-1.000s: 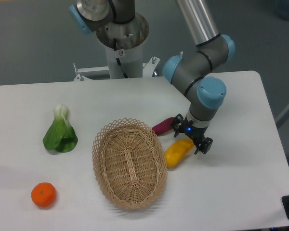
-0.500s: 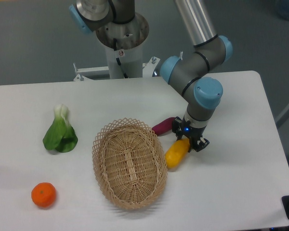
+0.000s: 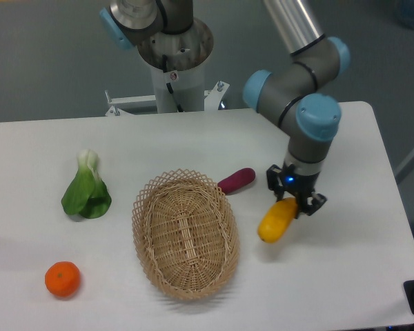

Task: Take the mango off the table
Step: 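Lift the held mango up and away from the basket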

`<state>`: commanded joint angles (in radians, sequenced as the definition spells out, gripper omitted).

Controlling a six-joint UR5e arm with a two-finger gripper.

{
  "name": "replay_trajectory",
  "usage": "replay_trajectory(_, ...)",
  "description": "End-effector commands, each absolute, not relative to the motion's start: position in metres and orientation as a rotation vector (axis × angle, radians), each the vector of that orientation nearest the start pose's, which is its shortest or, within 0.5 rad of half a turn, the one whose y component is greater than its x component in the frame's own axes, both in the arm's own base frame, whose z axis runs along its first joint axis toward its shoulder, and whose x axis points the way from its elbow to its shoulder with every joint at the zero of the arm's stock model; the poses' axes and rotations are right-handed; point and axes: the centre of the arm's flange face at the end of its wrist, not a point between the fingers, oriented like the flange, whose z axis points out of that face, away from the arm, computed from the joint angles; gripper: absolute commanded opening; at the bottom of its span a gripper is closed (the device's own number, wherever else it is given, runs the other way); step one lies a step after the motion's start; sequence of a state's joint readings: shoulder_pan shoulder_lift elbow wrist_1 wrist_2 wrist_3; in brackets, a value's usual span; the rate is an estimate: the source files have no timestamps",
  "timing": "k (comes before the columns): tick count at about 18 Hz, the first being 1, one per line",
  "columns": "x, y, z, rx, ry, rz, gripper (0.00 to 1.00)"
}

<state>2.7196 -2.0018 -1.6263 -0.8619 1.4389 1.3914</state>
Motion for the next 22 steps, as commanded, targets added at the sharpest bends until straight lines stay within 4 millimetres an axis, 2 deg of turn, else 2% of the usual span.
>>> replay_trajectory(2,-0.551,0.391,0.303,-2.923,0.339,0.248,0.22)
replay_trajectory(5,-0.582,0.398,0.315,-2.937,0.326,0.206,0.23)
replay_trajectory(8,-0.602,0.402,0.322,-2.976,0.326,0.192,0.23)
replay_trajectory(10,-0.613,0.397,0.326,-2.996,0.324,0.188,0.23)
replay_trajectory(17,-0.632,0.396,0.330,-3.056,0.339,0.190,0.23)
replay_trajectory(22,-0.631,0.398,0.331,-3.058,0.365,0.178,0.23)
